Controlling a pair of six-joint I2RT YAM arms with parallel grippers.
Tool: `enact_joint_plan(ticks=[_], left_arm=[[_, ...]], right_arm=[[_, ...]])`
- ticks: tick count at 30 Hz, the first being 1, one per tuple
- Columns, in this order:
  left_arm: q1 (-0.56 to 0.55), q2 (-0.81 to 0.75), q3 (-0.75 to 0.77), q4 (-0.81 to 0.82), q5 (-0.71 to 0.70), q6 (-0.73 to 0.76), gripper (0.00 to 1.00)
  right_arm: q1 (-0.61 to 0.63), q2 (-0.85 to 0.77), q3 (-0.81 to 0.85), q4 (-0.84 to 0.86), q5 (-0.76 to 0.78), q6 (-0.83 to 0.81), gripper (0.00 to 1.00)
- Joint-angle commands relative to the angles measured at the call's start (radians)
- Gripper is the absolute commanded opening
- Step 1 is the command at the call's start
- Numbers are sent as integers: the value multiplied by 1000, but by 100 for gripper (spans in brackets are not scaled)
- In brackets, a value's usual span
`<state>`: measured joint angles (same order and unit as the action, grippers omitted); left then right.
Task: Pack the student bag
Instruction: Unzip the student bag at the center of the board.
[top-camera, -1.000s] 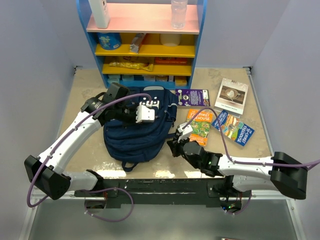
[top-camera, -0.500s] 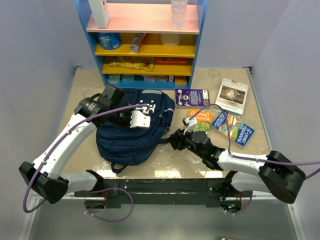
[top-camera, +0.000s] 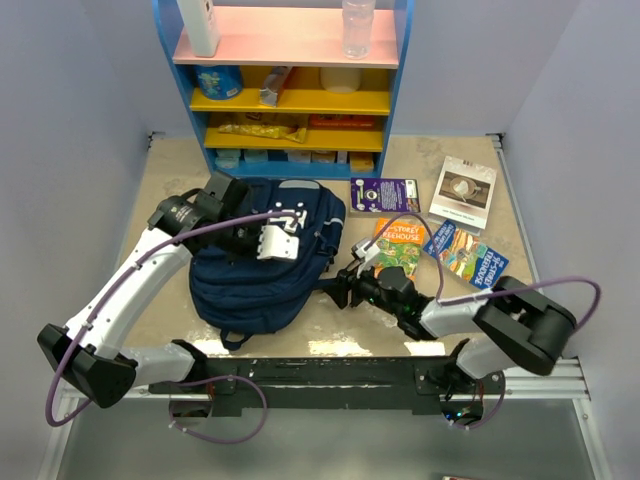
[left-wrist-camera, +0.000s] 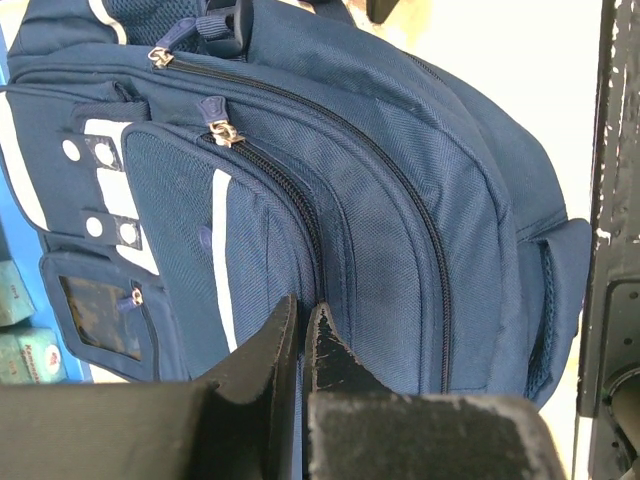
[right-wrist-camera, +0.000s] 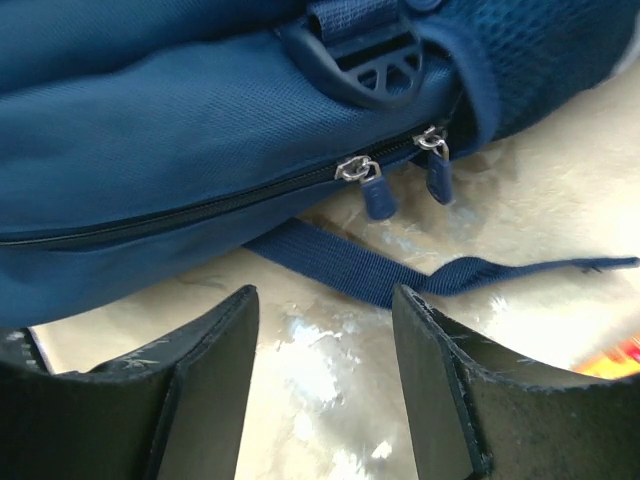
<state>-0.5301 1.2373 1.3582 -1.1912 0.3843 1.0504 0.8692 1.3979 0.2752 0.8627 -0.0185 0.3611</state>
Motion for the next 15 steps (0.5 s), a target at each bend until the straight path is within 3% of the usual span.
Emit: enact_joint_plan(ticks=[1, 3, 15], left_arm=[[9, -58, 22, -5, -10, 33, 0], [9, -67, 10, -11, -16, 40, 0], [9, -85, 9, -36, 7, 48, 0]], right_arm=[[1, 128, 15, 263, -54, -82, 58], [1, 159, 2, 360, -44, -108, 57], [1, 299, 28, 490, -12, -168, 52]])
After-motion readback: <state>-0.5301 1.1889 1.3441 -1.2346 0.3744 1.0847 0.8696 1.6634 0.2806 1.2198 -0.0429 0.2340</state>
